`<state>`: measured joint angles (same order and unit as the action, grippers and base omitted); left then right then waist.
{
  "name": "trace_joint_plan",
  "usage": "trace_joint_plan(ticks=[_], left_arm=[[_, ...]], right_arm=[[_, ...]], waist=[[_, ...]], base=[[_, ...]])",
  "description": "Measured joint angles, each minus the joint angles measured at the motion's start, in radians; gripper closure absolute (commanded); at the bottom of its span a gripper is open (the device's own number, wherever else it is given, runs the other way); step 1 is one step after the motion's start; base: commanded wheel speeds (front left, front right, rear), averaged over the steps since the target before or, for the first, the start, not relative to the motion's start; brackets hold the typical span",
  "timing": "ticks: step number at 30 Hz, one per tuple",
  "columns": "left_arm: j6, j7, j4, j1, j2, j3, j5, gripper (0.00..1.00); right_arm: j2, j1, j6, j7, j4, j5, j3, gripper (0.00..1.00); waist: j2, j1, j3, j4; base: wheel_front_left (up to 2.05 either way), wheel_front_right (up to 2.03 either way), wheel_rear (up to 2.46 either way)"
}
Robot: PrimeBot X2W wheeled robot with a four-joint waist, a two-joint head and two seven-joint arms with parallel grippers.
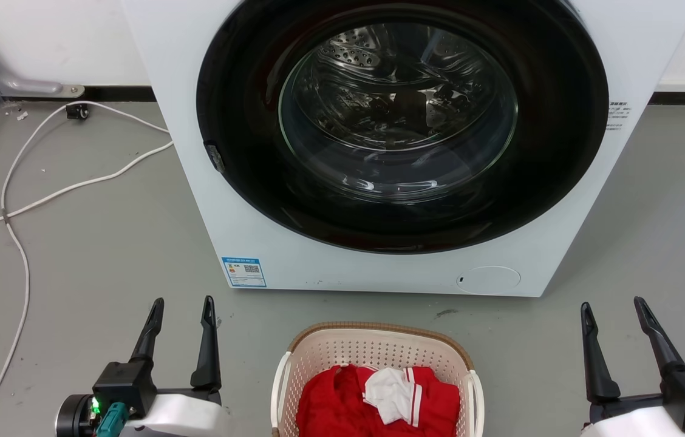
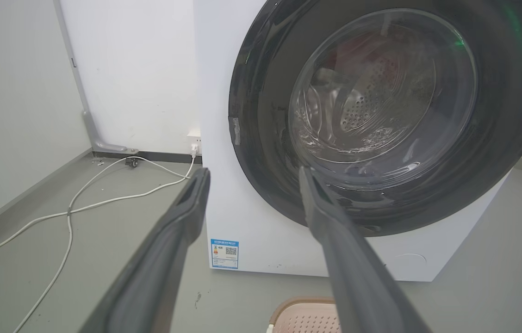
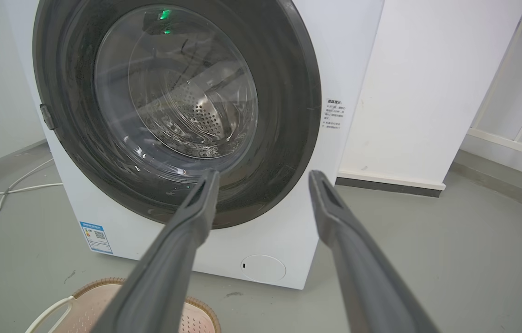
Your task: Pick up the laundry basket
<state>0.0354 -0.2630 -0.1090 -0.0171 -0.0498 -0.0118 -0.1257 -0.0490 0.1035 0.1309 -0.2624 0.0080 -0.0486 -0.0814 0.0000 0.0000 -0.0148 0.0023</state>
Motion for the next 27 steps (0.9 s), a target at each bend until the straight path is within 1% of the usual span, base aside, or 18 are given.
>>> trace_joint_plan(ticks=[20, 27], left_arm=[[-0.004, 0.0, -0.031, -0.003, 0.0, -0.005, 0.0, 0.0], [-0.003, 0.0, -0.114, 0.032, 0.0, -0.025, 0.007, 0.0]], right_arm=[[0.0, 0.0, 0.0, 0.0, 0.01, 0.005, 0.006, 0.0], [0.0, -0.018, 0.0, -0.001, 0.088, 0.0, 0.025, 0.0]], waist=[[0.0, 0.0, -0.004, -0.001], [0.0, 0.0, -0.032, -0.004]], base=[[0.0, 0.0, 0.0], [0.0, 0.0, 0.0]])
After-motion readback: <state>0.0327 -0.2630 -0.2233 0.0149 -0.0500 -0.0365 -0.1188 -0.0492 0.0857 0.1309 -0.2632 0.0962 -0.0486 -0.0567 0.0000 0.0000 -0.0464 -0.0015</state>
